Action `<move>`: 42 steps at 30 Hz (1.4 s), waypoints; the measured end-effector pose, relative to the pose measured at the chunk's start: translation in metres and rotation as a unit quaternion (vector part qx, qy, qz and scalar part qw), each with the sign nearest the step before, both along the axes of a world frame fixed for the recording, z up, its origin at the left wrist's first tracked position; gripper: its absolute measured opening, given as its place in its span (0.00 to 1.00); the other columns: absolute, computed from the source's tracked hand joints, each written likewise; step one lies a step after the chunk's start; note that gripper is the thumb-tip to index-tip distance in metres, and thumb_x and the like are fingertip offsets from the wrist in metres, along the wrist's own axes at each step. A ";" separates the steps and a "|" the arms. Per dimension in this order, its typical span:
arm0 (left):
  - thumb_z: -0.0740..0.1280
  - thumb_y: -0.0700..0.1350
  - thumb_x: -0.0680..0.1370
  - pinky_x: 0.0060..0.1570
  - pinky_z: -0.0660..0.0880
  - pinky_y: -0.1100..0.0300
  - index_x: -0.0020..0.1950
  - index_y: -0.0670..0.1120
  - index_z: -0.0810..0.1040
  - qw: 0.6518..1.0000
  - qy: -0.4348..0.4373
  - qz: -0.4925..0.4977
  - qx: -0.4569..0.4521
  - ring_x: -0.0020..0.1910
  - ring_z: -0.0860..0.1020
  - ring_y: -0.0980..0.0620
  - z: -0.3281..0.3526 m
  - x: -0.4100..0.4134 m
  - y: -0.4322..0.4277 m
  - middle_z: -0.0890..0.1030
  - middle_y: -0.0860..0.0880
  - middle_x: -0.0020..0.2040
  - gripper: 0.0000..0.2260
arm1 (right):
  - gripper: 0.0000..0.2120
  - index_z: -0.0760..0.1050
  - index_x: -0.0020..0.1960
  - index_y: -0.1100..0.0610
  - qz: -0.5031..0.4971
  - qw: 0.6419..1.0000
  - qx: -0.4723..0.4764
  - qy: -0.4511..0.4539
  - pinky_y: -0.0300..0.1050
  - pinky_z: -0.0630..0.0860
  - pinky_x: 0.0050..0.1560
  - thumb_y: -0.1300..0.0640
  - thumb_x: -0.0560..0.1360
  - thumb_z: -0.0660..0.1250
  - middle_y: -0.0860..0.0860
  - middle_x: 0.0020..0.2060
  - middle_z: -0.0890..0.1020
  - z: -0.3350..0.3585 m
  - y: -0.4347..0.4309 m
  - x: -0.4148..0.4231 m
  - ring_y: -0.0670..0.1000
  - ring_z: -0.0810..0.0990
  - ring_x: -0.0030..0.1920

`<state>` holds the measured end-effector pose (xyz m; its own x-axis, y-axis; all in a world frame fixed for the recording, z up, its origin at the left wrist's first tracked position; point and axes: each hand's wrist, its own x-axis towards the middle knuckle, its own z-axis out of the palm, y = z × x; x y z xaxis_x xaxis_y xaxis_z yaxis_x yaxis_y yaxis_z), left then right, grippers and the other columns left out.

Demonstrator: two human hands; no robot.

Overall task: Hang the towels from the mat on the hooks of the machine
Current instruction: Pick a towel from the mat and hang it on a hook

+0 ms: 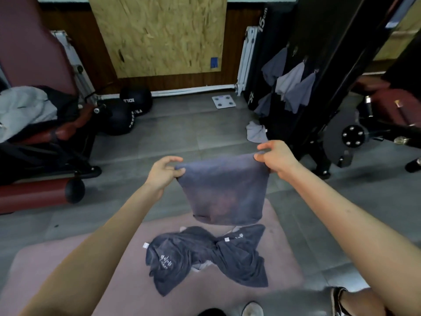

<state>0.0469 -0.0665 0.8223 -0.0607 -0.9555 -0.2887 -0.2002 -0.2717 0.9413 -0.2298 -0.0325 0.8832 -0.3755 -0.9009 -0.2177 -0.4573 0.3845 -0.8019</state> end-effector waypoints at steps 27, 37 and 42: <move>0.73 0.48 0.70 0.51 0.69 0.59 0.55 0.48 0.80 0.814 -0.474 -0.278 -0.188 0.57 0.76 0.44 -0.056 -0.313 -0.434 0.80 0.43 0.54 0.15 | 0.05 0.79 0.44 0.65 -0.075 0.997 -0.019 0.018 0.39 0.67 0.41 0.67 0.73 0.64 0.53 0.35 0.77 -0.112 -0.359 -0.288 0.49 0.74 0.39; 0.73 0.48 0.69 0.52 0.70 0.59 0.56 0.47 0.77 0.695 -0.513 -0.478 -0.163 0.58 0.74 0.45 -0.065 -0.430 -0.723 0.77 0.44 0.57 0.17 | 0.11 0.78 0.55 0.63 -0.132 0.990 -0.038 0.030 0.42 0.70 0.58 0.68 0.74 0.64 0.58 0.52 0.82 -0.103 -0.610 -0.362 0.55 0.78 0.56; 0.67 0.41 0.75 0.54 0.67 0.62 0.59 0.46 0.77 0.763 -0.380 -0.478 -0.212 0.59 0.74 0.46 -0.038 -0.510 -0.801 0.77 0.46 0.59 0.12 | 0.12 0.76 0.59 0.63 -0.046 0.997 -0.028 0.062 0.28 0.63 0.50 0.67 0.77 0.61 0.55 0.54 0.80 -0.088 -0.697 -0.404 0.51 0.76 0.57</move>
<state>-0.4636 -0.8677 0.7844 -0.7571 -0.5972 -0.2648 -0.6482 0.6362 0.4184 -0.6343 -0.7291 0.7949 -0.4773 -0.8713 -0.1143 -0.5199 0.3849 -0.7626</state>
